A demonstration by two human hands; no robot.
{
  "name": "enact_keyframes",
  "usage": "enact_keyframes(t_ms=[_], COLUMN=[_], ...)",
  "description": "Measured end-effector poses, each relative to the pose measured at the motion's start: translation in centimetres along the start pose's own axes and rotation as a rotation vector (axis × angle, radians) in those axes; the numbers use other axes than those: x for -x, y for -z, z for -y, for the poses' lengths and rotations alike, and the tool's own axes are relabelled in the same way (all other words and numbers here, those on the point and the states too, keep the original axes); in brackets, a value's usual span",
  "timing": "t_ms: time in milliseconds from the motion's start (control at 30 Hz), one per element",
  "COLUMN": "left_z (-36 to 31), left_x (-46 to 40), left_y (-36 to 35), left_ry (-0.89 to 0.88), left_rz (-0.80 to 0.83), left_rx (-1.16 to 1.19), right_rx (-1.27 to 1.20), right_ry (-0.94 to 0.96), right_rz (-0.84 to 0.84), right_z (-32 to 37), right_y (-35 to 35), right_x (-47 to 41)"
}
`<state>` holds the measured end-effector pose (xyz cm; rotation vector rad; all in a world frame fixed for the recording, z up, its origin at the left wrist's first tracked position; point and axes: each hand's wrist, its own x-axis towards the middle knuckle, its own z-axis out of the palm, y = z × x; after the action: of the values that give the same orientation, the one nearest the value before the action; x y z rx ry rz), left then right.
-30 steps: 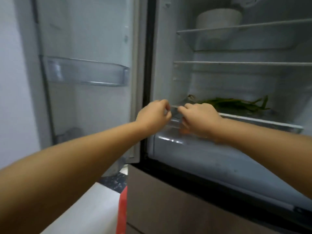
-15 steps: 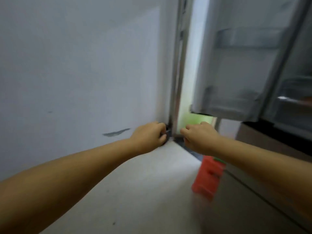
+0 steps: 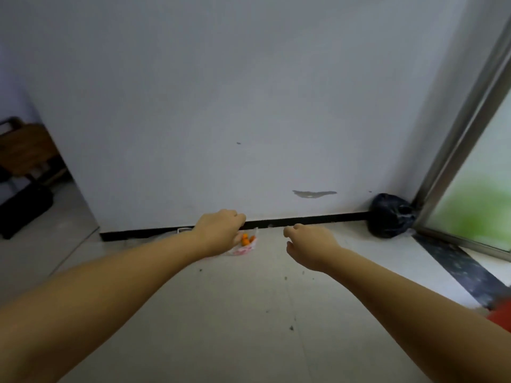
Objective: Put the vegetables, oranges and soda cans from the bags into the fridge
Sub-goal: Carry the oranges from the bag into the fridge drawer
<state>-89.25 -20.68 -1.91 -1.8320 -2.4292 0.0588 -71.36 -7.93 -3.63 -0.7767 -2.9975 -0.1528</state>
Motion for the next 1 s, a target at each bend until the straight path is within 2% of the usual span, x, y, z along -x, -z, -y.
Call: enact_keyframes(t_ms=[100, 233, 400, 567, 833, 1000], left_z=[2.0, 3.2, 5.0, 9.5, 18.2, 23.7], left_x=[-2.3, -7.7, -15.2, -22.4, -35.4, -45.5], left_y=[-3.7, -8.6, -14.8, -17.4, -22.1, -25.0], left_ry=[0.066, 0.242, 0.378, 0.486, 0.614, 0.583], left_rz=[0.041, 0.068, 0.21, 0.286, 0.274, 0.333], left_rx=[0.116, 0.346, 0.519, 0.58, 0.608, 0.693], right_rx=[-0.068, -0.138, -0.197, -0.188, -0.206, -0.226], right_ry=[-0.028, -0.061, -0.042, -0.016, -0.011, -0.024], right_rz=[0.041, 0.155, 0.279, 0.347, 0.405, 0.433], right_z=[0.0, -0.7, -2.7, -6.8, -10.5, -12.3], right_y=[-3.0, -8.3, -13.0, -14.7, -18.6, -21.6], right_x=[-4.7, -11.5, -20.5, -28.9, -43.3, -55.0])
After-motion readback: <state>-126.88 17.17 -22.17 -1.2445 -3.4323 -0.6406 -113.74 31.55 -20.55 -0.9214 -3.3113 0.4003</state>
